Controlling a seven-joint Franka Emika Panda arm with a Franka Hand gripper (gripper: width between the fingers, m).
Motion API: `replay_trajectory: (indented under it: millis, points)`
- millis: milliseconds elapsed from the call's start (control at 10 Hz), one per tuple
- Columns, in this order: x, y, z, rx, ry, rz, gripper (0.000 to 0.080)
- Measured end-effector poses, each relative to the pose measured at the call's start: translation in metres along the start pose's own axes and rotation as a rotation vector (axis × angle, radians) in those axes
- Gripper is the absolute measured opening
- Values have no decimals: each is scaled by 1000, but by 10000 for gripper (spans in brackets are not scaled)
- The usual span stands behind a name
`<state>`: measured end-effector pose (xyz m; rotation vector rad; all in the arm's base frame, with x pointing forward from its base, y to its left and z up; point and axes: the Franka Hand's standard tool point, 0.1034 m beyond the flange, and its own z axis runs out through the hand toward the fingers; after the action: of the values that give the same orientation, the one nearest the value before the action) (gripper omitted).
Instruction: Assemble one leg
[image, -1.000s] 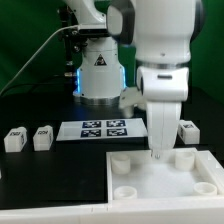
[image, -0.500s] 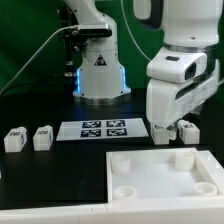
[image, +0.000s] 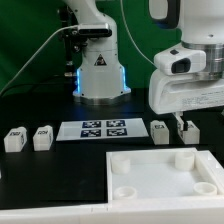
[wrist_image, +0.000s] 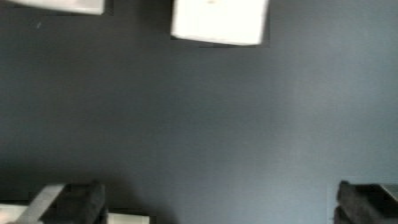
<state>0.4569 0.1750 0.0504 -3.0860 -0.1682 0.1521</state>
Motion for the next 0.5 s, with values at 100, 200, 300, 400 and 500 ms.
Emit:
replay_trajectory:
  millis: [100,200,300,400,500]
  points:
    - [0,0,0,0,0,-49,649]
    - [-4,2,1,-6,-38,-48,649]
    - [-9,3,4,3,-73,-14,649]
    - [-24,7,8,-3,-210,11,649]
    - [-30,5,9,-10,-341,20,649]
